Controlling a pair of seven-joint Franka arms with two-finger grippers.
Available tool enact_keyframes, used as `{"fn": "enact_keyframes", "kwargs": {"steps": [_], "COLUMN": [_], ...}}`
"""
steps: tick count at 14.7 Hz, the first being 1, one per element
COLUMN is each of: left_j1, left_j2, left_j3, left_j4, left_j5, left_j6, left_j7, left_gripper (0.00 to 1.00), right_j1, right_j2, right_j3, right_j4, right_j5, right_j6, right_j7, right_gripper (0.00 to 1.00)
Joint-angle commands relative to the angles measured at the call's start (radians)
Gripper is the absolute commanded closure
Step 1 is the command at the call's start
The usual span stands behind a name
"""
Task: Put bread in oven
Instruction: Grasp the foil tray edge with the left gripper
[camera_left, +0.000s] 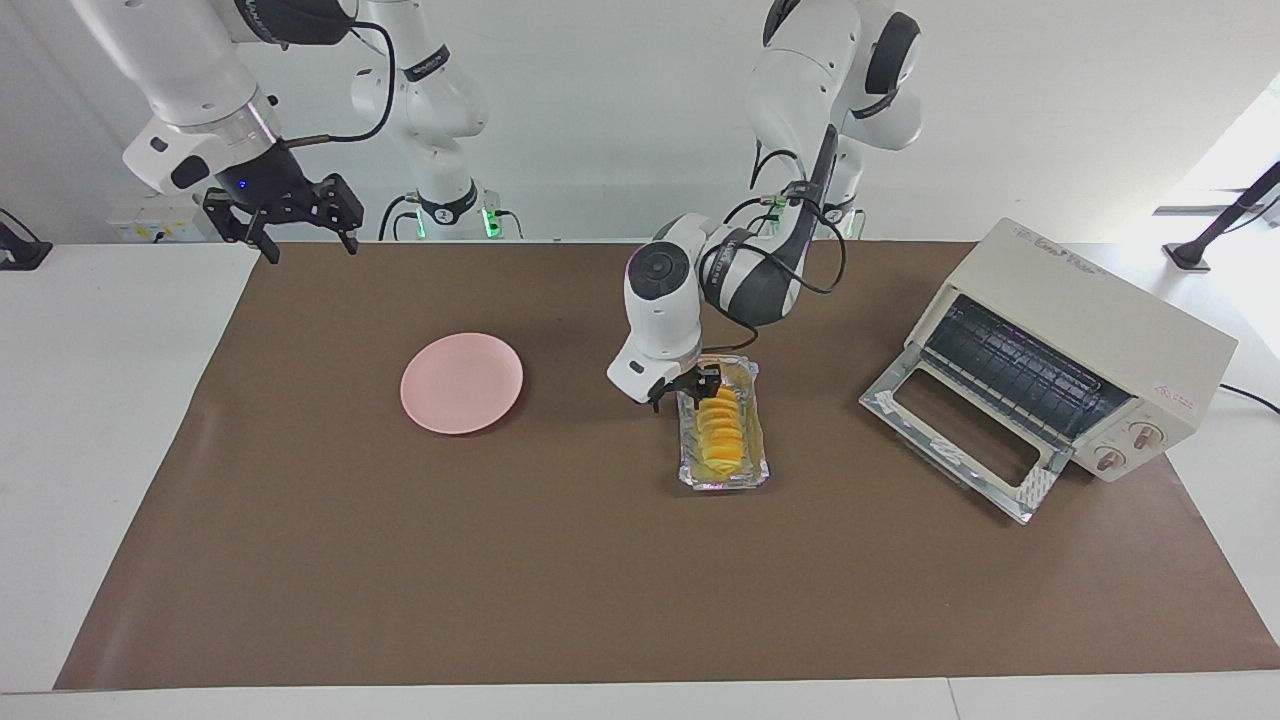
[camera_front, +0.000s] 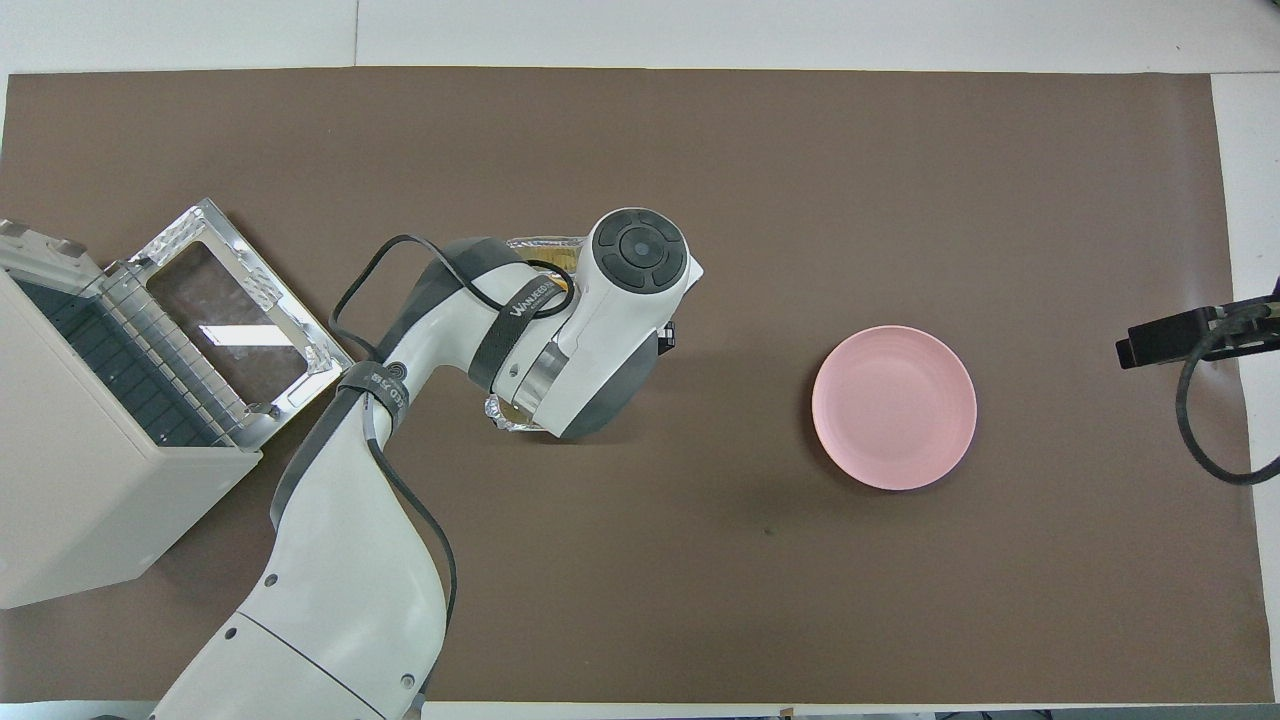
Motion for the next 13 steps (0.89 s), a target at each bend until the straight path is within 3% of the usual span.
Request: {"fn": "enact_keyframes", "kwargs": {"steps": [1, 7, 13], "left_j1": [-0.016, -0.016, 0.002], "left_j2": [0.033, 0.032, 0.023], "left_j3": [0.017, 0.018, 0.044], "left_j4": [0.041, 0.041, 0.045], "left_j5": [0.019, 0.011, 0.011], "left_j6": [-0.003, 0.006, -0.011], "left_j7": [-0.006, -0.009, -0.045], "left_gripper": [0.49, 1.00, 1.00], "right_j1": [-0.009, -0.009, -0.009], "right_j2": [-0.007, -0.007, -0.007], "right_j3": [0.007, 0.007, 0.007], "right_j4": [0.003, 0.003, 0.003], "right_j5": [-0.013, -0.013, -0.014], "right_j6": [-0.016, -0.018, -0.016], "right_j7": [-0.018, -0.018, -0.018], "right_gripper": [0.00, 0.00, 0.00]}}
